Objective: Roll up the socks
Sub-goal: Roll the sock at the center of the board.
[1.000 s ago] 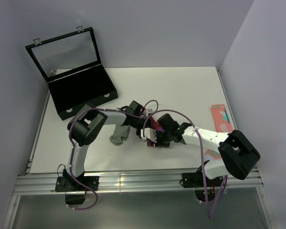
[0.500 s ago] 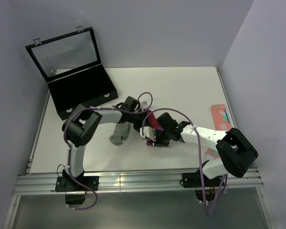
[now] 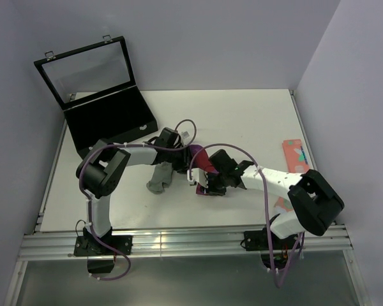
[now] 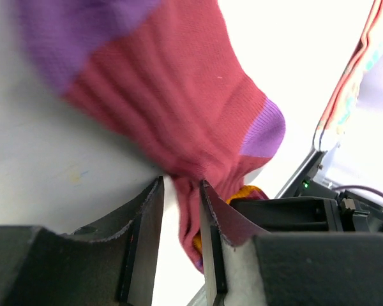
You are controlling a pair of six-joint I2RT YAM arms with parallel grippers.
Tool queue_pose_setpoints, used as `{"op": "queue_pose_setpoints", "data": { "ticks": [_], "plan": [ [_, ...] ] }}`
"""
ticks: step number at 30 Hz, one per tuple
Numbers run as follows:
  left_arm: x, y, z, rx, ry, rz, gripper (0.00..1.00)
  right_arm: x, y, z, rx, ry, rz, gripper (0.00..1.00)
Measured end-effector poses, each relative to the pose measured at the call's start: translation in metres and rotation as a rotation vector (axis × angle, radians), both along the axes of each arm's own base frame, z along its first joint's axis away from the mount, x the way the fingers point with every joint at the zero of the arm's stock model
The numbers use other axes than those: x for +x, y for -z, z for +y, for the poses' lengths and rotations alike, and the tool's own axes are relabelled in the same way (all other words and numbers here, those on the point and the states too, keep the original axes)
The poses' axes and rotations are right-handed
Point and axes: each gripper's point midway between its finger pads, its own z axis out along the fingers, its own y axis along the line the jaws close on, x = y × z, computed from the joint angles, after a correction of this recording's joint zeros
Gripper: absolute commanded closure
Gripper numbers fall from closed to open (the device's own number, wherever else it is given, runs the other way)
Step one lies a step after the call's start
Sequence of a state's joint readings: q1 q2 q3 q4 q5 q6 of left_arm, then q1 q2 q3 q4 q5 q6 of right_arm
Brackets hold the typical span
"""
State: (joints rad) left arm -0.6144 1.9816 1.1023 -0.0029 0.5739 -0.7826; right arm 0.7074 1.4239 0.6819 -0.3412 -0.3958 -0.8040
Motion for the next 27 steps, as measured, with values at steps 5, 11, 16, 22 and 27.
{"op": "queue_pose_setpoints", "data": {
  "ticks": [5, 11, 16, 22, 27],
  "plan": [
    [0.01, 0.0, 0.012, 0.008, -0.047, -0.032, 0.65, 0.001, 0.0, -0.001, -0.002, 0.008, 0.036, 0.89],
    [0.01, -0.001, 0.023, 0.01, -0.085, -0.09, 0.65, 0.002, -0.001, -0.002, 0.002, 0.021, 0.111, 0.89],
    [0.004, -0.003, 0.031, 0.002, -0.105, -0.129, 0.66, 0.005, -0.003, -0.005, 0.007, 0.022, 0.223, 0.89],
    [-0.009, -0.01, 0.035, -0.025, -0.11, -0.207, 0.65, 0.017, -0.006, -0.016, -0.01, 0.036, 0.431, 0.88],
    [-0.02, -0.035, 0.013, -0.054, -0.051, -0.35, 0.64, 0.022, -0.007, -0.022, -0.023, 0.056, 0.57, 0.88]
  ]
}}
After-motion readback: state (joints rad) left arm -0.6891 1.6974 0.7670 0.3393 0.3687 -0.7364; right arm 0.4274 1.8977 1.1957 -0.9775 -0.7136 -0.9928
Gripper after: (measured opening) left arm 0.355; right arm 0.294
